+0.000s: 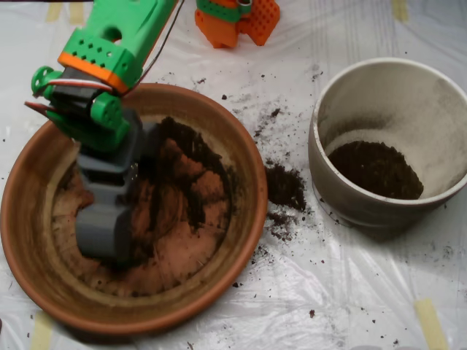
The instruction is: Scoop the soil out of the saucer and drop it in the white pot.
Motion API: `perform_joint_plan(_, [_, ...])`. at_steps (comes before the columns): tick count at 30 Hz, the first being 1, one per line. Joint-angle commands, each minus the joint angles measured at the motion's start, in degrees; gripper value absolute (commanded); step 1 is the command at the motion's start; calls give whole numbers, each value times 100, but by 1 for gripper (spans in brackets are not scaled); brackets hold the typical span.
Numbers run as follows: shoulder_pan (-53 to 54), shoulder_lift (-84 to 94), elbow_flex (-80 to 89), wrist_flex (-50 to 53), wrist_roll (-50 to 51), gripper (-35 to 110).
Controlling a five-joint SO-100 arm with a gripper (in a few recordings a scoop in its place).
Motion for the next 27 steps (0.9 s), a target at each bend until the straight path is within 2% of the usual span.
perform_joint_plan(1, [-114, -193, -1521, 686, -167, 56])
perform_joint_plan(6, [-141, -1529, -3735, 2013, -229, 51])
perform_joint_plan(8, [-35, -1688, -3858, 2021, -246, 47])
perform_joint_plan(19, [554, -1969, -3586, 1942, -923, 48])
perform_joint_plan(21, [589, -1784, -3059, 1494, -1020, 47])
perform_joint_plan(25, [519, -132, -105, -545, -1107, 46])
perform_joint_plan(27, [378, 545, 932, -1028, -1081, 46])
